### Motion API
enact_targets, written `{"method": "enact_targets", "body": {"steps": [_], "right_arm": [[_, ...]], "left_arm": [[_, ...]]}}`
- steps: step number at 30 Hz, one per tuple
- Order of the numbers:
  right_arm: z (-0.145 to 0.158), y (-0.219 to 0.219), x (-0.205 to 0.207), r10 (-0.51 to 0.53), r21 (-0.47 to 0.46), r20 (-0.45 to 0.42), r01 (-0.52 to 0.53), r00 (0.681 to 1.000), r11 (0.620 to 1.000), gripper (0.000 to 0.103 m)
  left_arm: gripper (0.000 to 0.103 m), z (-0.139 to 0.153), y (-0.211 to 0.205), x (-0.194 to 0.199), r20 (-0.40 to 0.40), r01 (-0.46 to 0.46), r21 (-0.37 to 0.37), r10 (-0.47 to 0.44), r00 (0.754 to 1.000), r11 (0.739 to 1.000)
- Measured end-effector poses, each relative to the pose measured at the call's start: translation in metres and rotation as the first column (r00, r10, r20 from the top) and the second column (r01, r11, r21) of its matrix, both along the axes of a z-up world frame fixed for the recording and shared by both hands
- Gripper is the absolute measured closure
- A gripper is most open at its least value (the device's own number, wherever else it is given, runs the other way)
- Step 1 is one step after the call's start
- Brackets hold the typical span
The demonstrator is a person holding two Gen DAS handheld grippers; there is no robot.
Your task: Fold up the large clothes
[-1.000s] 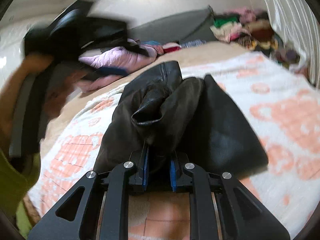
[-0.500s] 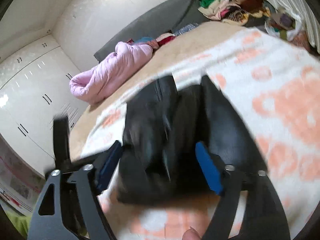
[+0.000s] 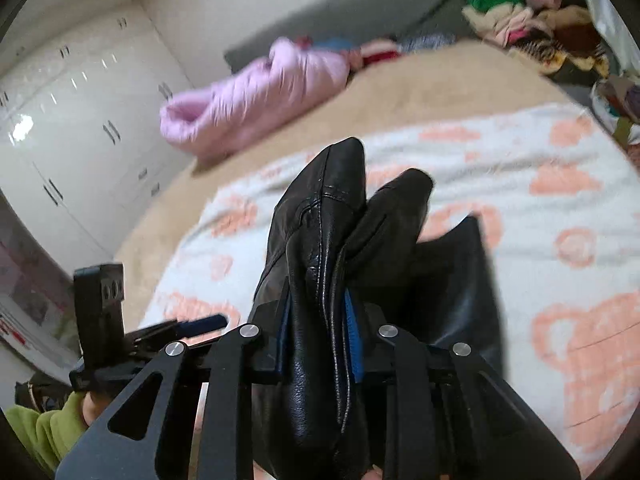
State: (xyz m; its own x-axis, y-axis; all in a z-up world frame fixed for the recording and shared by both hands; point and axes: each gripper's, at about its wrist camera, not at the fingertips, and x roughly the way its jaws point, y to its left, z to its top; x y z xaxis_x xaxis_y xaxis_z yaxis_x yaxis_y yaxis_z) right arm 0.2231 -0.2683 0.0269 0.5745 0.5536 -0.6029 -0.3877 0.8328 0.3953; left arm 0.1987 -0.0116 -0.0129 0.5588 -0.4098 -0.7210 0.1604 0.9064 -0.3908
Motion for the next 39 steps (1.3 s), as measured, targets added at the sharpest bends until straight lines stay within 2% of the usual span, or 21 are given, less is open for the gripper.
{"method": "enact_targets", "body": {"steps": [2, 4, 6, 10, 12, 13, 15, 19, 20, 22, 23, 26, 28, 30, 32, 34, 35, 37, 39], "right_arm": [[-0.004, -0.028, 0.000, -0.031, 0.031, -0.002, 0.031, 1.000, 0.999, 0.081], [-0.030, -0.060, 0.002, -0.060, 0.087, -0.049, 0.064, 0.997, 0.994, 0.081], [-0.062, -0.079, 0.009, -0.088, 0.113, -0.109, 0.100, 0.990, 0.989, 0.081], [-0.099, -0.092, 0.001, -0.118, 0.133, -0.161, 0.139, 0.980, 0.981, 0.075], [-0.100, -0.096, -0.007, -0.130, 0.133, -0.161, 0.152, 0.978, 0.979, 0.062], [-0.098, -0.098, -0.010, -0.131, 0.133, -0.164, 0.154, 0.978, 0.979, 0.059], [-0.092, -0.101, -0.022, -0.142, 0.104, -0.165, 0.160, 0.976, 0.982, 0.038], [-0.093, -0.110, -0.038, -0.151, 0.084, -0.181, 0.169, 0.972, 0.982, 0.030], [-0.098, -0.113, -0.042, -0.148, 0.086, -0.197, 0.168, 0.969, 0.982, 0.032], [-0.110, -0.115, -0.045, -0.123, 0.116, -0.240, 0.154, 0.963, 0.981, 0.053], [-0.120, -0.116, -0.046, -0.119, 0.160, -0.265, 0.165, 0.957, 0.973, 0.065], [-0.127, -0.112, -0.048, -0.152, 0.203, -0.289, 0.215, 0.945, 0.955, 0.070], [-0.125, -0.106, -0.056, -0.181, 0.257, -0.308, 0.265, 0.934, 0.929, 0.071], [-0.122, -0.092, -0.066, -0.182, 0.245, -0.294, 0.258, 0.938, 0.935, 0.072], [-0.120, -0.084, -0.072, -0.193, 0.212, -0.270, 0.254, 0.943, 0.944, 0.071], [-0.117, -0.089, -0.069, -0.218, 0.166, -0.273, 0.269, 0.937, 0.949, 0.061], [-0.108, -0.093, -0.067, -0.231, 0.139, -0.265, 0.274, 0.936, 0.952, 0.046], [-0.081, -0.098, -0.065, -0.245, 0.130, -0.180, 0.270, 0.953, 0.954, 0.043], [-0.054, -0.098, -0.055, -0.270, 0.100, -0.089, 0.278, 0.959, 0.955, 0.031]], "left_arm": [[0.031, 0.002, -0.007, 0.000, 0.002, 0.018, 0.003, -0.018, 1.000, 1.000], [0.030, -0.007, -0.015, 0.002, -0.025, 0.041, -0.017, -0.041, 0.999, 0.999], [0.023, -0.020, -0.026, 0.006, -0.068, 0.061, -0.049, -0.065, 0.996, 0.997], [0.016, -0.036, -0.043, 0.009, -0.117, 0.085, -0.065, -0.093, 0.989, 0.994], [0.014, -0.038, -0.050, 0.008, -0.124, 0.101, -0.056, -0.107, 0.986, 0.993], [0.012, -0.039, -0.052, 0.007, -0.129, 0.108, -0.050, -0.114, 0.985, 0.993], [0.011, -0.039, -0.055, 0.010, -0.133, 0.116, -0.046, -0.121, 0.984, 0.992], [0.010, -0.042, -0.057, 0.013, -0.147, 0.119, -0.062, -0.127, 0.981, 0.991], [0.010, -0.043, -0.057, 0.013, -0.146, 0.118, -0.062, -0.126, 0.981, 0.991], [0.009, -0.045, -0.058, 0.014, -0.155, 0.116, -0.072, -0.126, 0.980, 0.991], [0.009, -0.045, -0.058, 0.014, -0.155, 0.119, -0.066, -0.128, 0.980, 0.991], [0.009, -0.040, -0.063, 0.014, -0.133, 0.132, -0.011, -0.132, 0.982, 0.991], [0.010, -0.034, -0.064, 0.016, -0.113, 0.144, 0.035, -0.139, 0.984, 0.989], [0.010, -0.030, -0.066, 0.018, -0.093, 0.149, 0.095, -0.140, 0.986, 0.984], [0.010, -0.032, -0.073, 0.024, -0.100, 0.150, 0.105, -0.140, 0.985, 0.983], [0.011, -0.036, -0.076, 0.025, -0.109, 0.153, 0.100, -0.142, 0.984, 0.983], [0.011, -0.037, -0.077, 0.025, -0.108, 0.149, 0.100, -0.138, 0.985, 0.984], [0.011, -0.034, -0.079, 0.025, -0.089, 0.147, 0.124, -0.137, 0.987, 0.981], [0.011, -0.033, -0.079, 0.023, -0.083, 0.149, 0.133, -0.139, 0.987, 0.980]]}}
